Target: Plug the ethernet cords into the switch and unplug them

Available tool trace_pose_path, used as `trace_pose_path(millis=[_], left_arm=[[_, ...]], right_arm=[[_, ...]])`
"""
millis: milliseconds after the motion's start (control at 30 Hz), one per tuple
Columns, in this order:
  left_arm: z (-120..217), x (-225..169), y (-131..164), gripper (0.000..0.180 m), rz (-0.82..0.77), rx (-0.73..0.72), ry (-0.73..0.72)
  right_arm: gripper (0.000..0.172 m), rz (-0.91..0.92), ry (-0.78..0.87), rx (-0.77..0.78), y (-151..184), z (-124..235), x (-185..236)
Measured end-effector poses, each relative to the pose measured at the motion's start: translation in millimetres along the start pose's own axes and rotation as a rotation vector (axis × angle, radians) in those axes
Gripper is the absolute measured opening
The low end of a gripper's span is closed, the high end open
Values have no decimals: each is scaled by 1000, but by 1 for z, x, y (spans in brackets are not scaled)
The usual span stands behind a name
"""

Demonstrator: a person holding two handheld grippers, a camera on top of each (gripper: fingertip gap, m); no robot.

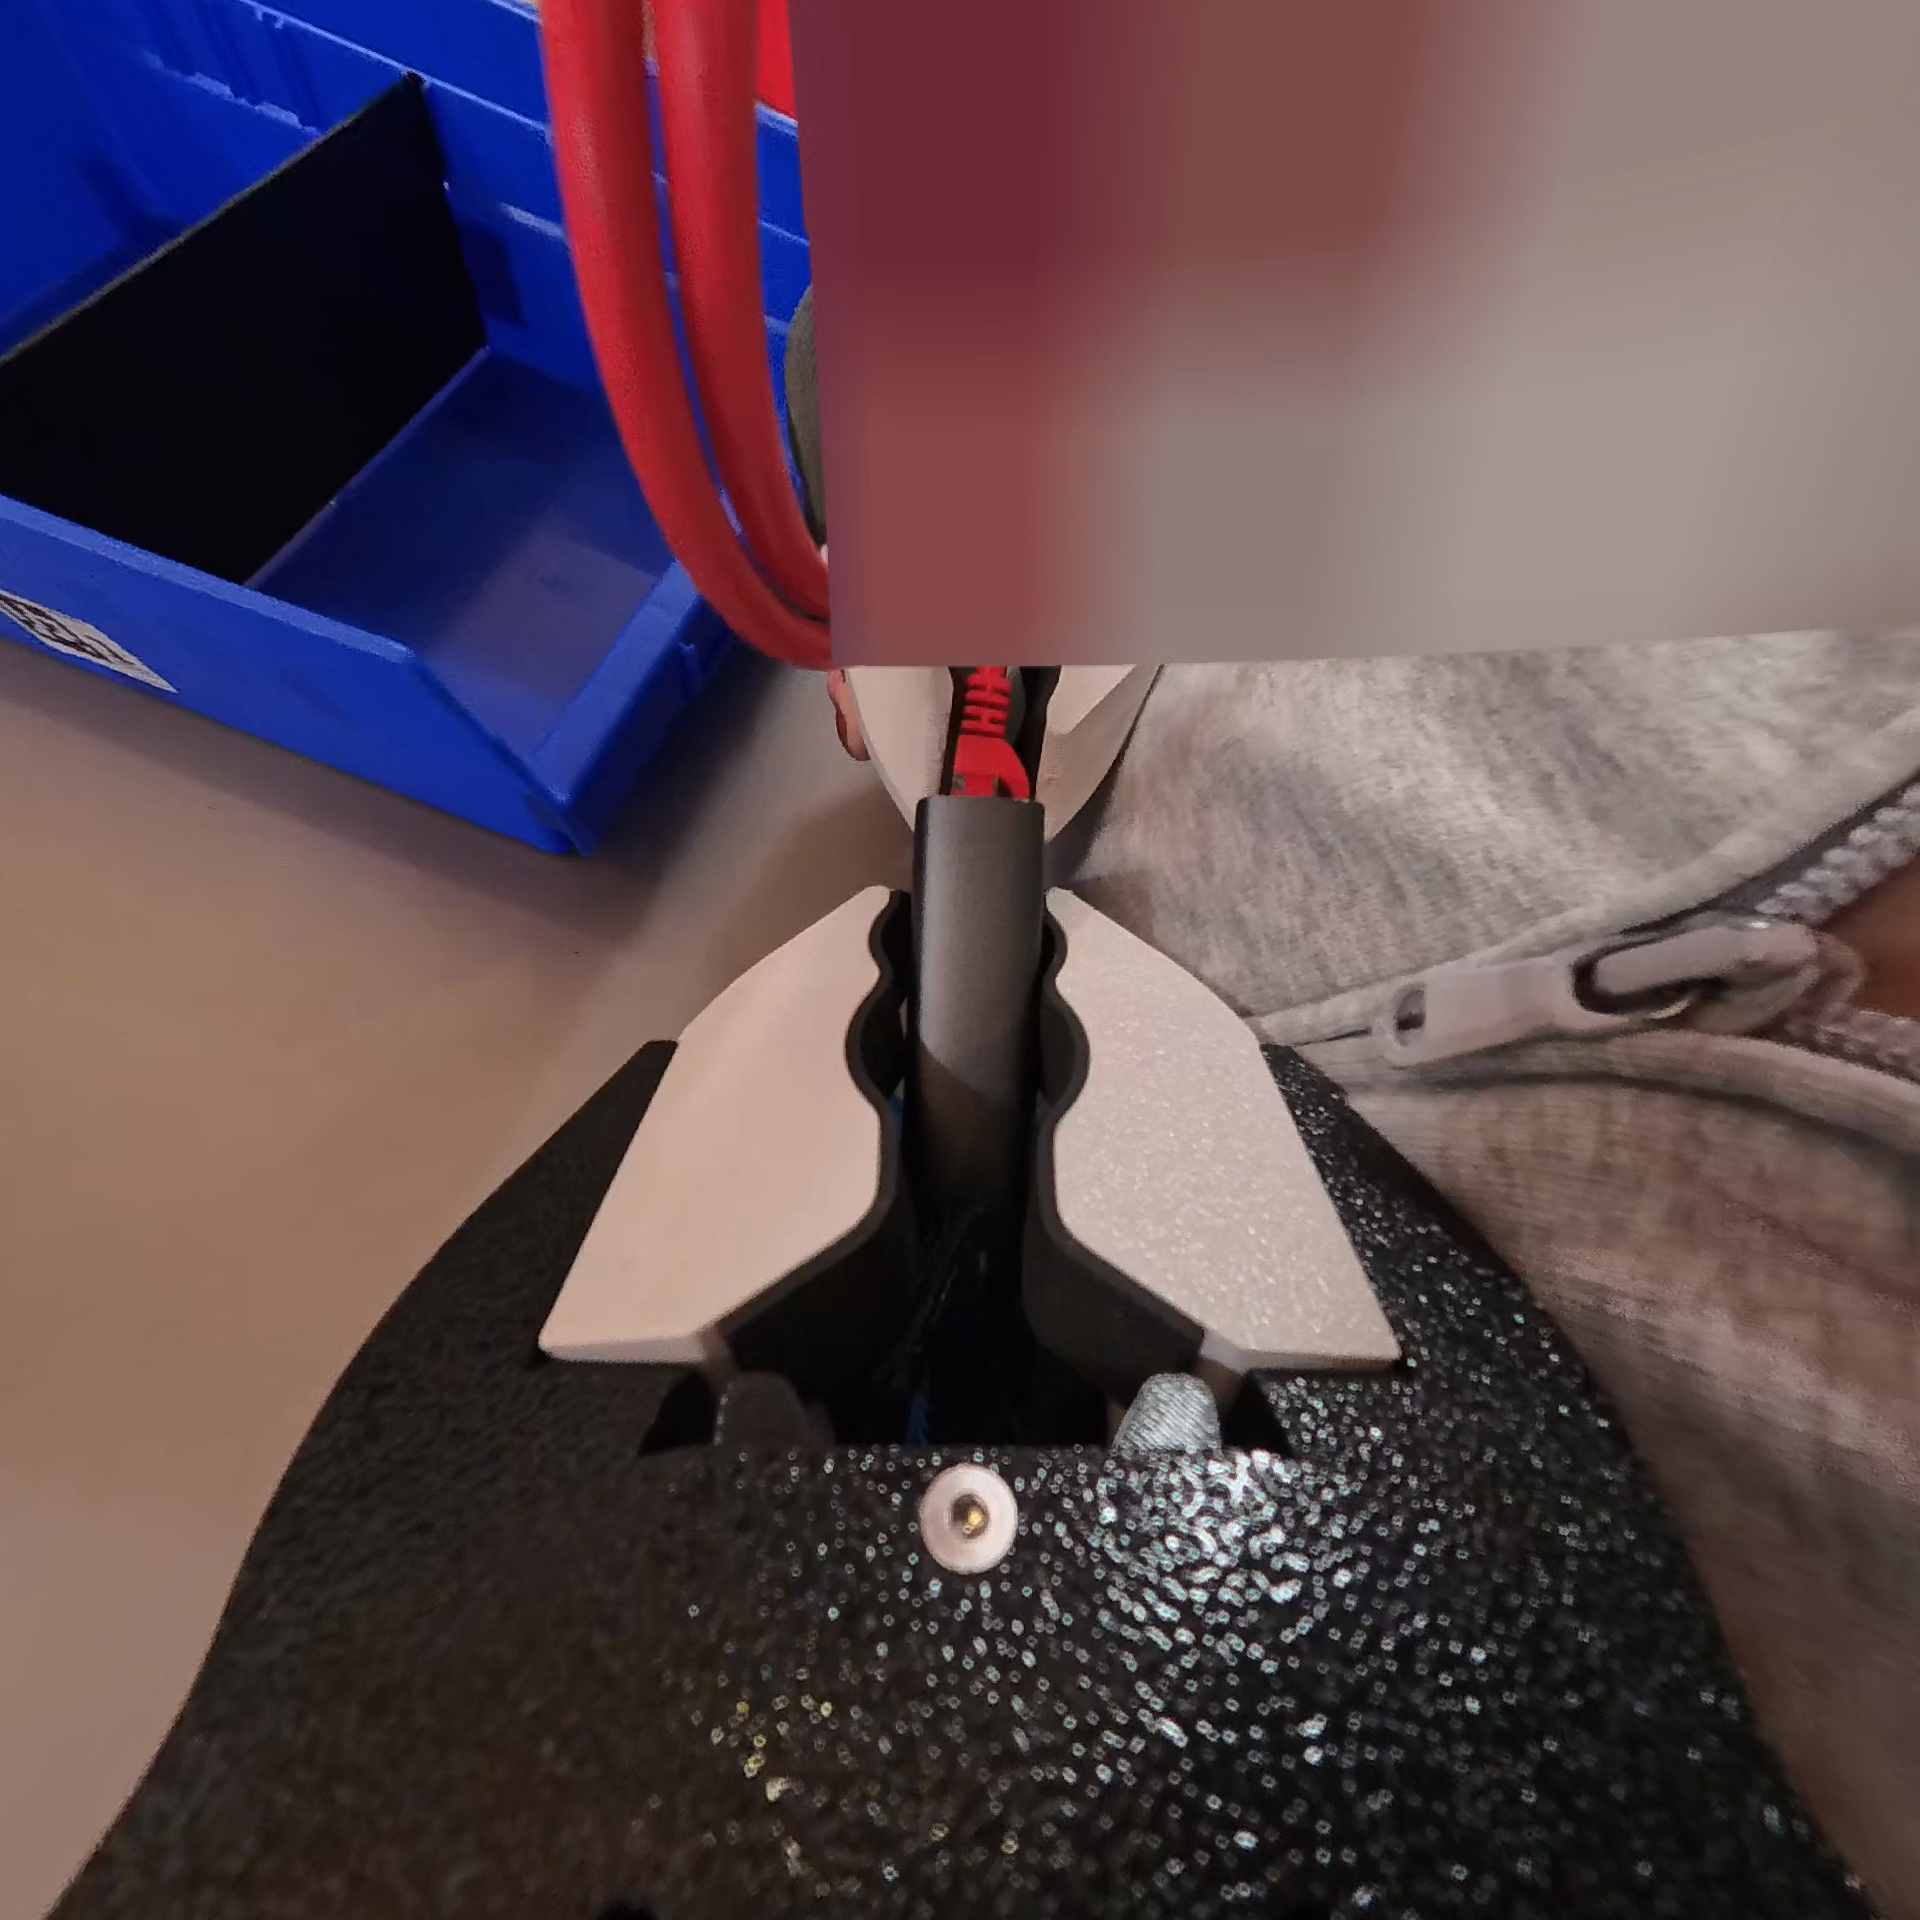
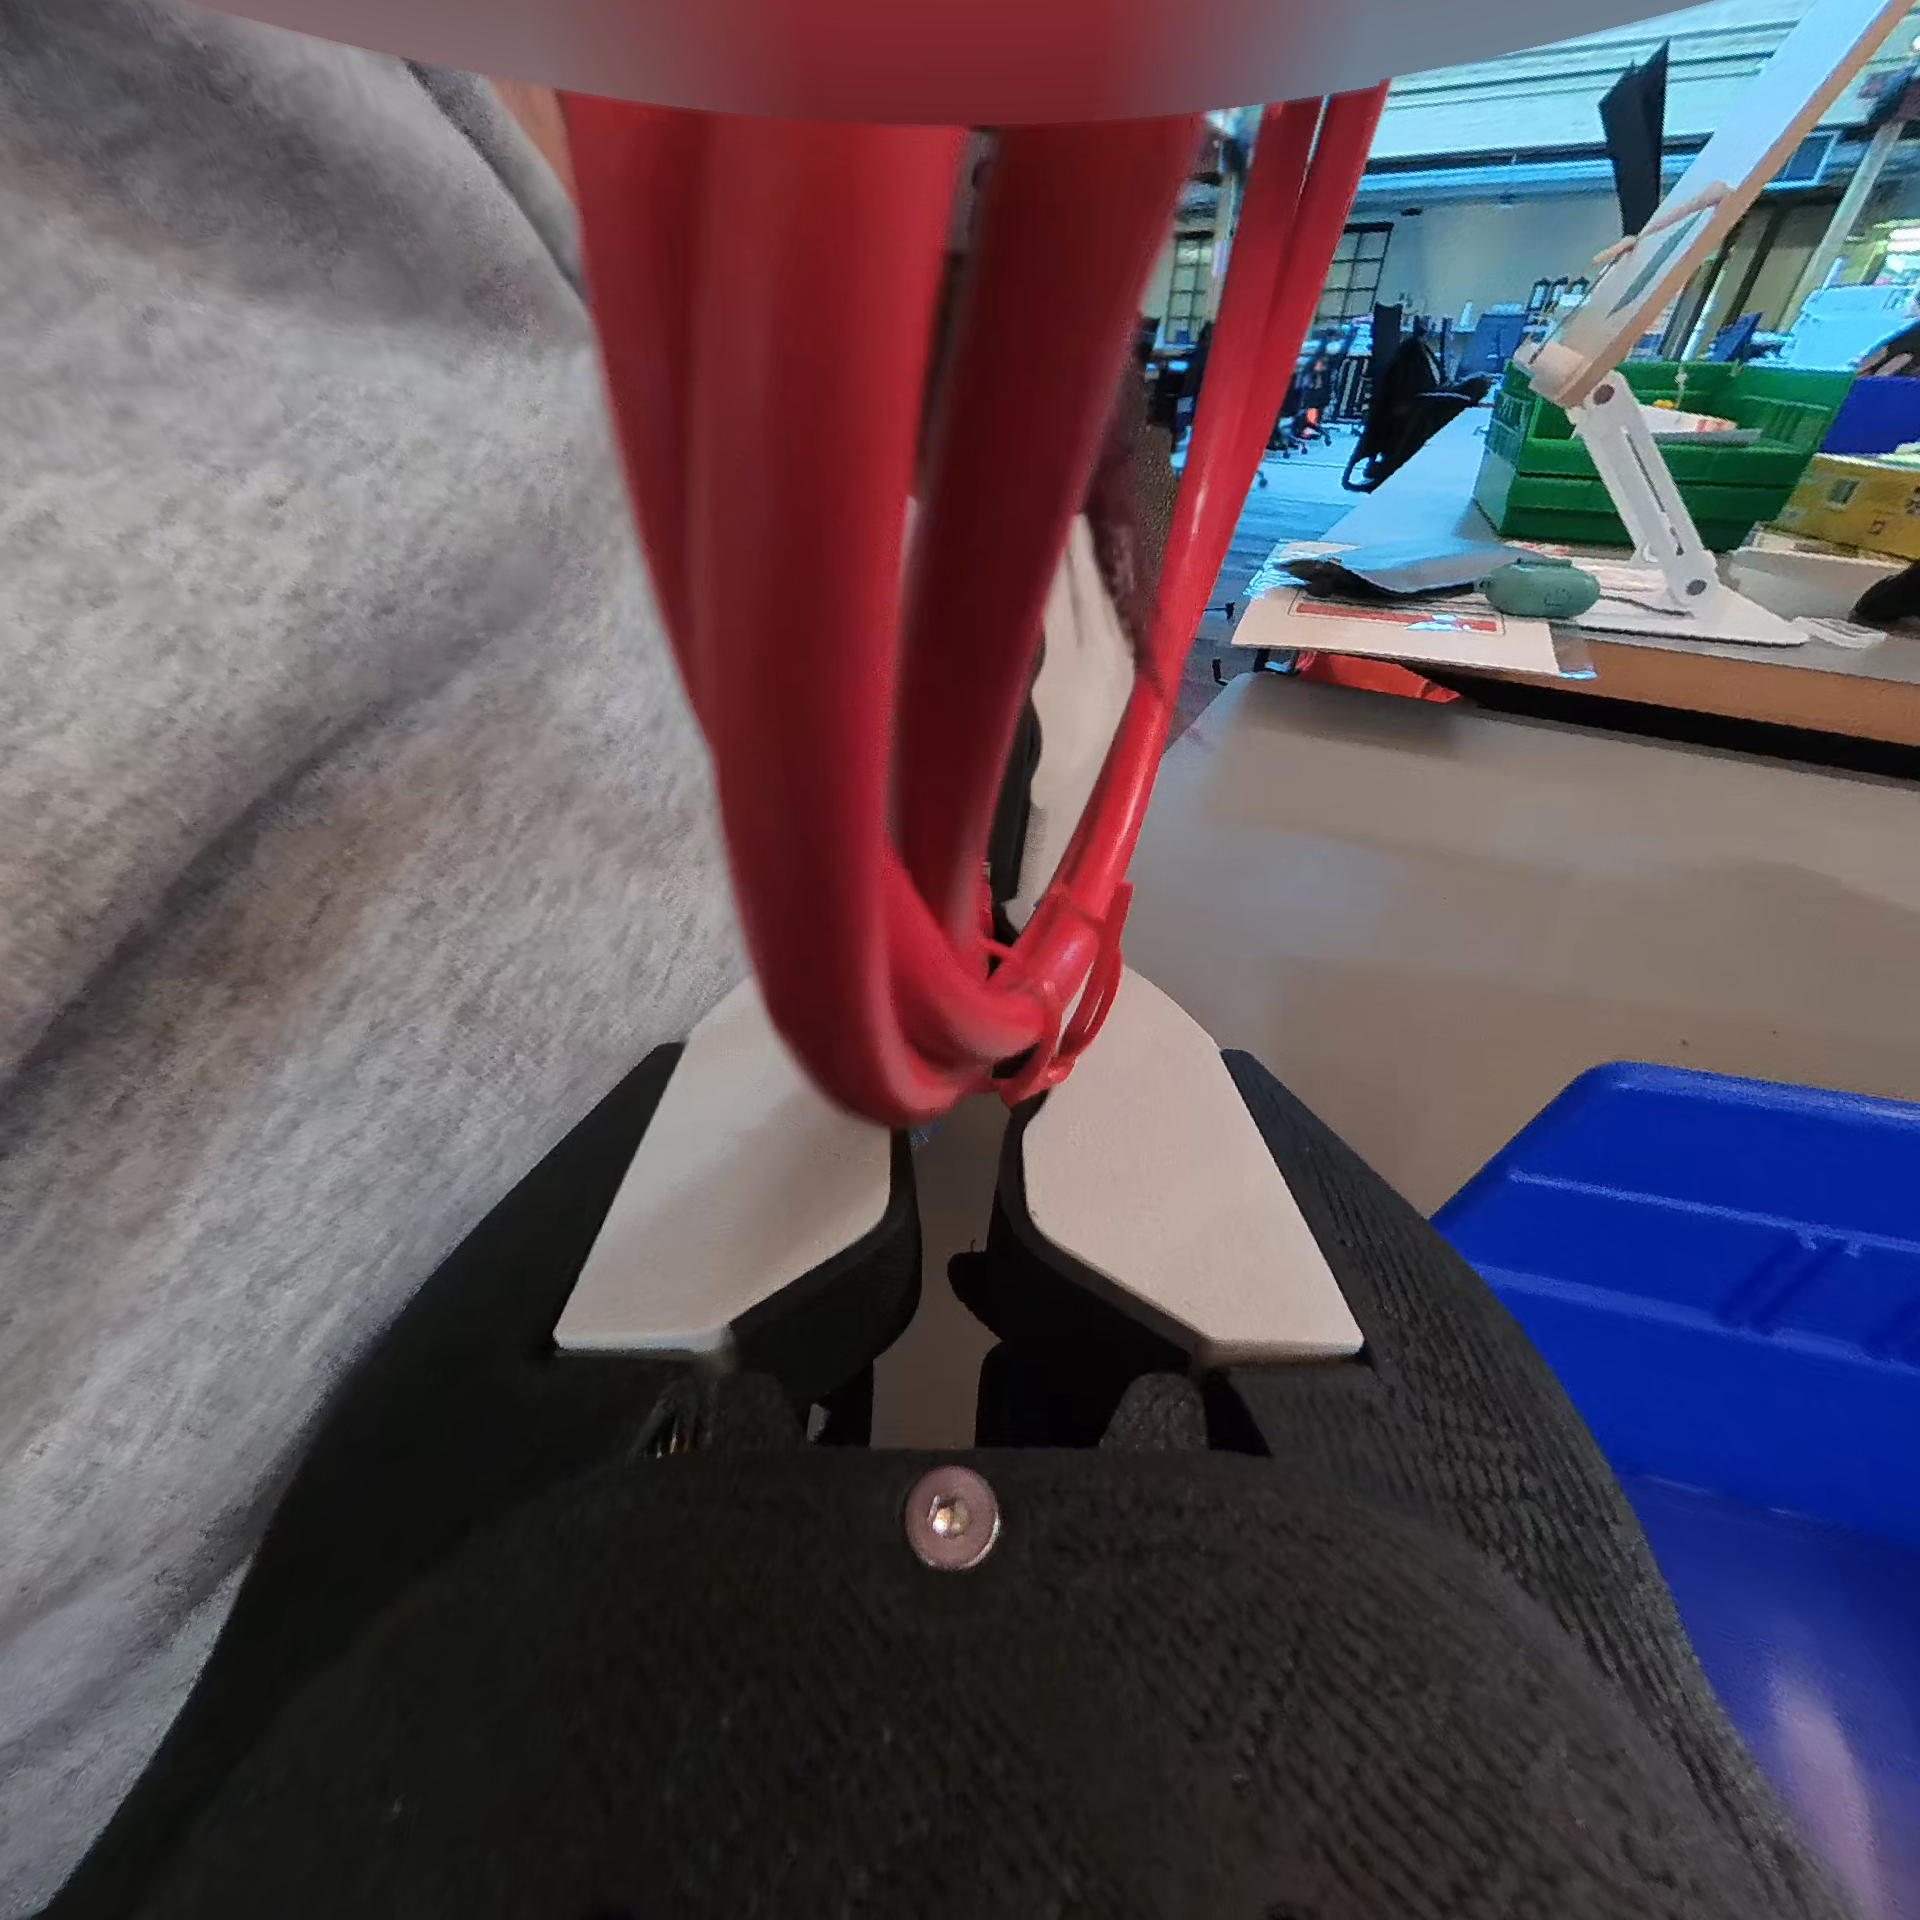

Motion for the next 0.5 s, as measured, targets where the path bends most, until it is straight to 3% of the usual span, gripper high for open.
trace_pose_path(millis=[500], left_arm=[[0, -3, 0, 21, -23, 11, -1]], right_arm=[[11, 34, -10, 50, 3, 3, 4]])
Point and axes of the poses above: each gripper's, where its closed fingertips meet, z back along the fingers, y out of its underside, x = y × z across the jaws, the point moved 1 cm from there along z, back along the fingers, and after that the axes turned 5 degrees about -x, right-handed, at the moved point
